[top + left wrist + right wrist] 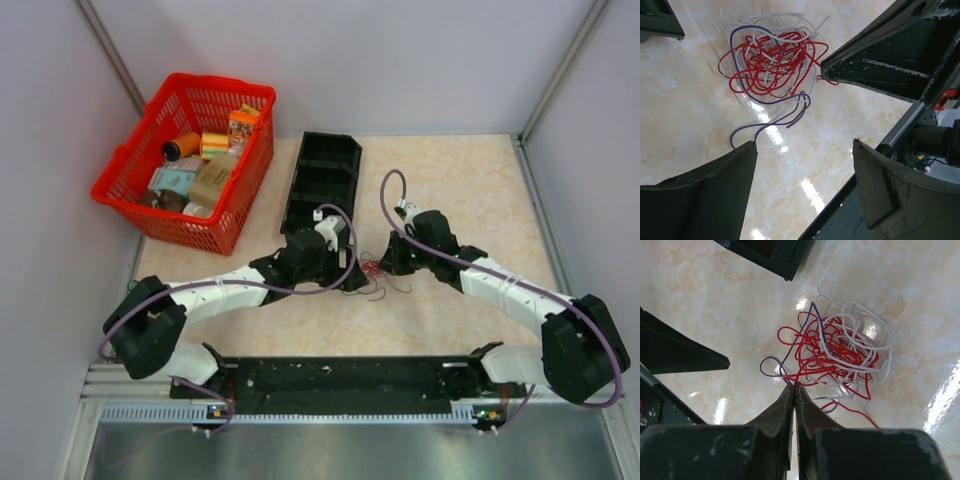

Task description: Untangle the cables

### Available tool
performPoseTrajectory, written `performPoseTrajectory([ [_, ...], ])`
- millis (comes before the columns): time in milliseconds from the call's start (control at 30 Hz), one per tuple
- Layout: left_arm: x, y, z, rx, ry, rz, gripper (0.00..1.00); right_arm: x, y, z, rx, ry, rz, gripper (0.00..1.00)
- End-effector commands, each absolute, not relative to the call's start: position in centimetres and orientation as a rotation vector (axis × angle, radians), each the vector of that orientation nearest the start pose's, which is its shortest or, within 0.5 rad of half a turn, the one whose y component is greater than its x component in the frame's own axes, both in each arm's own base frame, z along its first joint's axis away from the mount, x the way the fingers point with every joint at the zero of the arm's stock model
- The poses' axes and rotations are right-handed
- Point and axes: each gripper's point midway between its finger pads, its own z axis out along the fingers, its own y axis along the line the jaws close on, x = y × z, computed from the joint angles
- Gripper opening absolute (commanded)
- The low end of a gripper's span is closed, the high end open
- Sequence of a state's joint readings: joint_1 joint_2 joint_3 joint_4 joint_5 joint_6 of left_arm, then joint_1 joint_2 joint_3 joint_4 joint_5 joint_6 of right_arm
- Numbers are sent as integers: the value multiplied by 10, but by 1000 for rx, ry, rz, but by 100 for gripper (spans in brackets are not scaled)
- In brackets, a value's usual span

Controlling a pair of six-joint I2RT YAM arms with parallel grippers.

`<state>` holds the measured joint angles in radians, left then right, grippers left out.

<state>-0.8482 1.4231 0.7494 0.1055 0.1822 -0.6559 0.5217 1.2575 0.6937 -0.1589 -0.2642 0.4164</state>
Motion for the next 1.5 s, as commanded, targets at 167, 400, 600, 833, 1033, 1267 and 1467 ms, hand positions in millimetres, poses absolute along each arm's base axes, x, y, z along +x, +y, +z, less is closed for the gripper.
performPoseTrajectory([
  [167, 232, -353, 137, 373, 2222, -1061, 78, 256, 229, 116, -260, 2301, 846, 0],
  [400, 239, -352, 129, 381, 2253, -993, 66, 230, 242, 172, -227, 2210, 1079, 0],
  [600, 237, -336, 125, 363, 2247, -930, 82, 208, 250, 208, -214, 2155, 1256, 0],
  [833, 244, -337, 121, 334, 2271, -896, 88, 190, 261, 247, -251, 2056, 1430, 0],
  [1033, 239, -338, 125, 332, 2247, -951, 40, 180, 258, 290, -260, 1947, 1483, 0],
  [1267, 246, -292, 121, 166, 2232, -750, 0, 176, 249, 327, -261, 1868, 1449, 0],
  [1467, 244, -240, 98, 12, 2284, -507, 0, 173, 223, 391, -232, 1708, 1320, 0],
])
